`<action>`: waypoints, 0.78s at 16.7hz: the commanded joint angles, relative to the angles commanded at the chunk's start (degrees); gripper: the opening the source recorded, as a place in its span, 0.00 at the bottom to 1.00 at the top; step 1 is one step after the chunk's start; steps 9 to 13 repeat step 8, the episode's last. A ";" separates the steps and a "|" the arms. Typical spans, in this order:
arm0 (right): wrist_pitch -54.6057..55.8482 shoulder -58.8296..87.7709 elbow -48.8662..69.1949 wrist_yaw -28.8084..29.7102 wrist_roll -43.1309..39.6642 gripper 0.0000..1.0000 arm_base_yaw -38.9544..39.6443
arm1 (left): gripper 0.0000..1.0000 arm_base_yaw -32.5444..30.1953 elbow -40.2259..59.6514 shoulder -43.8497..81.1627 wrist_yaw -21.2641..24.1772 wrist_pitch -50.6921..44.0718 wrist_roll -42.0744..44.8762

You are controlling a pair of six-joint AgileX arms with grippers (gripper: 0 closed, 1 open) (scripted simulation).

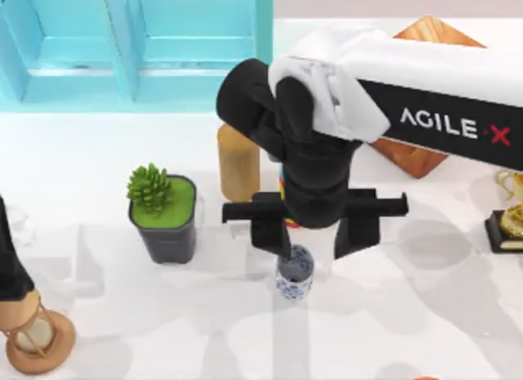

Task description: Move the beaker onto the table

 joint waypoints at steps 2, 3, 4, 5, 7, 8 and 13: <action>0.00 0.00 0.00 0.00 0.00 0.98 0.00 | 1.00 0.00 0.00 0.00 0.00 0.00 0.00; 0.00 0.00 0.00 0.00 0.00 1.00 0.00 | 1.00 0.00 0.00 0.00 0.00 0.00 0.00; 0.00 0.00 0.00 0.00 0.00 1.00 0.00 | 1.00 0.00 0.00 0.00 0.00 0.00 0.00; 0.00 0.00 0.00 0.00 0.00 1.00 0.00 | 1.00 0.00 0.00 0.00 0.00 0.00 0.00; 0.00 0.00 0.00 0.00 0.00 1.00 0.00 | 1.00 0.00 0.00 0.00 0.00 0.00 0.00; 0.00 0.00 0.00 0.00 0.00 1.00 0.00 | 1.00 0.00 0.00 0.00 0.00 0.00 0.00; 0.00 0.00 0.00 0.00 0.00 1.00 0.00 | 1.00 0.00 0.00 0.00 0.00 0.00 0.00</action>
